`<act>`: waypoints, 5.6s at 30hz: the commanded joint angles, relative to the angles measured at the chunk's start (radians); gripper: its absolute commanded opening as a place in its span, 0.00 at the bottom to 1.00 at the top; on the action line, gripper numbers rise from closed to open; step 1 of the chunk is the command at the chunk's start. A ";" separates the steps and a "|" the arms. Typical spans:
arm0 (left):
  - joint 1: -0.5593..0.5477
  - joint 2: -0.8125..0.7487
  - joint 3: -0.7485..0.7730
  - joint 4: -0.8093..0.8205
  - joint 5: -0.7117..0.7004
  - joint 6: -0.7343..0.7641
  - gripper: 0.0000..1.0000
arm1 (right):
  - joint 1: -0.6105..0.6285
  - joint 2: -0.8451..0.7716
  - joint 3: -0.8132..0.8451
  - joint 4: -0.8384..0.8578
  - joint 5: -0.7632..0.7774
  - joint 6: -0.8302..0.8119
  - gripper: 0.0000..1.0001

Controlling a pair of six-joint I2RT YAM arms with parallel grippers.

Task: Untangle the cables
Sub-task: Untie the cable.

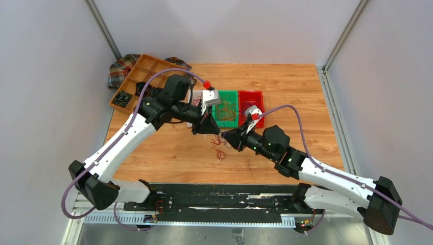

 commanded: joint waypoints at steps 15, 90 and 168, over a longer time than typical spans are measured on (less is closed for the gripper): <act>0.028 -0.040 0.208 -0.094 -0.168 0.047 0.01 | 0.013 -0.278 -0.216 -0.183 0.201 0.007 0.13; 0.028 0.000 0.487 -0.189 0.023 -0.024 0.00 | 0.116 -0.032 -0.199 0.272 0.462 -0.070 0.68; 0.008 0.009 0.673 -0.213 -0.188 0.051 0.00 | 0.189 0.131 -0.325 0.363 0.513 0.045 0.01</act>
